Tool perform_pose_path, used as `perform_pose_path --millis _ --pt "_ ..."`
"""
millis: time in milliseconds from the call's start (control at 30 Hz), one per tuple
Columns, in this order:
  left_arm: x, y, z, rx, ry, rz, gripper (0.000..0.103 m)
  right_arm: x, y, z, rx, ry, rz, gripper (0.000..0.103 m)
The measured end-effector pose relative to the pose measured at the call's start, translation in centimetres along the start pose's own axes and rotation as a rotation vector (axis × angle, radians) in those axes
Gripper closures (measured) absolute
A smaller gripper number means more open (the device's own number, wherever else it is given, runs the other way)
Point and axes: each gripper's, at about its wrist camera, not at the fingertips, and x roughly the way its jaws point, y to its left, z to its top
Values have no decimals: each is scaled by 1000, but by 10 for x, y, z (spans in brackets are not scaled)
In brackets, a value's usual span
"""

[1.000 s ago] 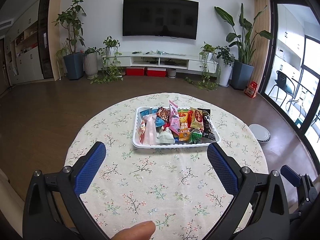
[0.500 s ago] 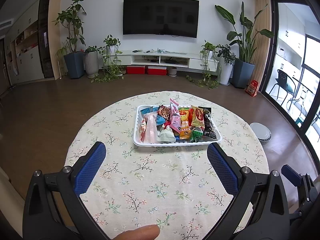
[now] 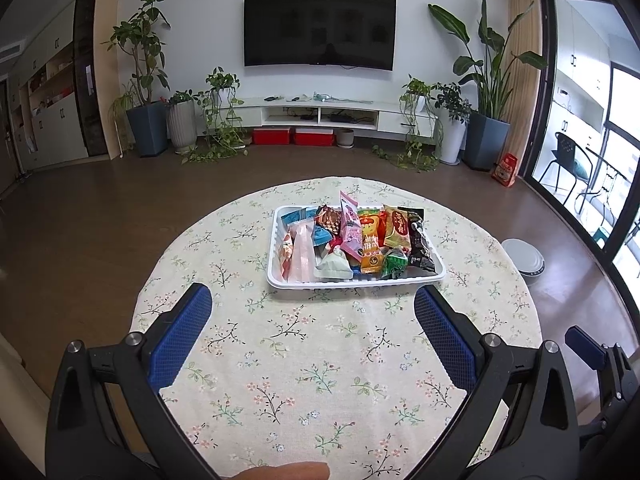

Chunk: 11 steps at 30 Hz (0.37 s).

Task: Organize snacks

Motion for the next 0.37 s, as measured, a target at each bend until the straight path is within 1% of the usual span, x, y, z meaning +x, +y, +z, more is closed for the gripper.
perform_pose_path --millis 200,367 --pt "6 2 0 -3 17 1 0 -1 -1 1 0 0 -1 0" --pt "7 2 -2 8 0 13 0 -1 -1 2 2 1 -1 0"
